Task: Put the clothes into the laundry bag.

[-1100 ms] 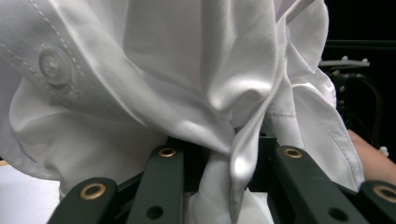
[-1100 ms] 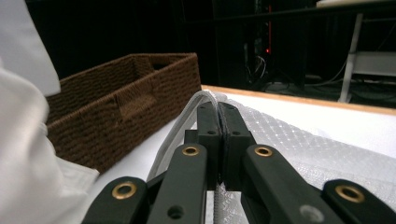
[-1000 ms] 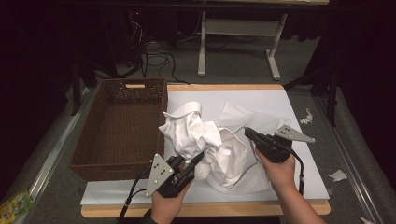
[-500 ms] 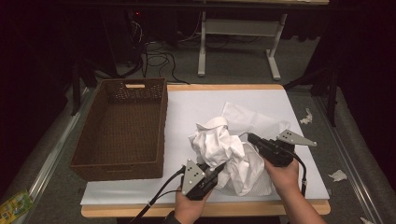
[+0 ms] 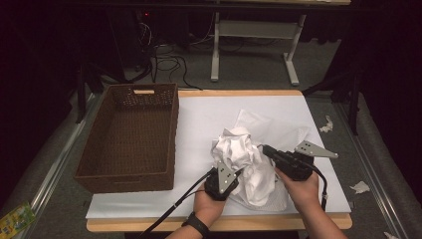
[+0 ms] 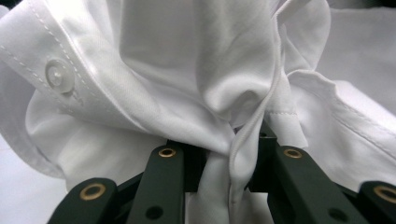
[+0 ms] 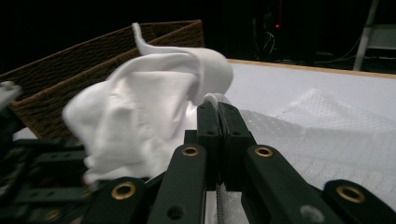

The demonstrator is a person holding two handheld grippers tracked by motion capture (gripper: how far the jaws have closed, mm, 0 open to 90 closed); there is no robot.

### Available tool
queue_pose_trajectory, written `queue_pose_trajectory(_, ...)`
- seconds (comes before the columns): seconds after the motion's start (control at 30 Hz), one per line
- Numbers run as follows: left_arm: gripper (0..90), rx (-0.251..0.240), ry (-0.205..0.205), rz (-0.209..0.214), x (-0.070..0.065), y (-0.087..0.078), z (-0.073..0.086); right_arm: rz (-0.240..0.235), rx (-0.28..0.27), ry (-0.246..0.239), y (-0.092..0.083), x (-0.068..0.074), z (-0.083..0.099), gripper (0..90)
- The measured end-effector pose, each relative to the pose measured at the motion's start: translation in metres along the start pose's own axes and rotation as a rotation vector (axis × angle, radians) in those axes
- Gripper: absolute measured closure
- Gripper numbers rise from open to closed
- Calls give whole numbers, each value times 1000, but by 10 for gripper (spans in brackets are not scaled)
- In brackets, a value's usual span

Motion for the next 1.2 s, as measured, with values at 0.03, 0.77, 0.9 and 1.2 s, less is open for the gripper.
queue_pose_trajectory(0.03, 732, 4, -2, -12, 5, 1, 0, -6, -1, 0, 0, 2, 0, 895)
queue_pose_trajectory(0.77, 732, -99, -75, 57, -4, -28, -21, -18, -8, 28, 11, 6, -1, 895)
queue_pose_trajectory(0.9, 732, -65, -8, 77, -18, -21, -12, -16, -9, 29, 10, 6, -1, 895)
queue_pose_trajectory(1.2, 729, 118, -2, 105, -11, 8, 10, -24, -21, 35, 4, 6, -3, 895)
Point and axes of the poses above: each handheld gripper's, and its own axes: y roughly forward along the jaws, z roughly out of its underside, x roughly to its left, the point moved 3 cm from there along y, roughly forward along the jaws, and after that the axes turned 13 degrees about -y, right-handed, at the moved point
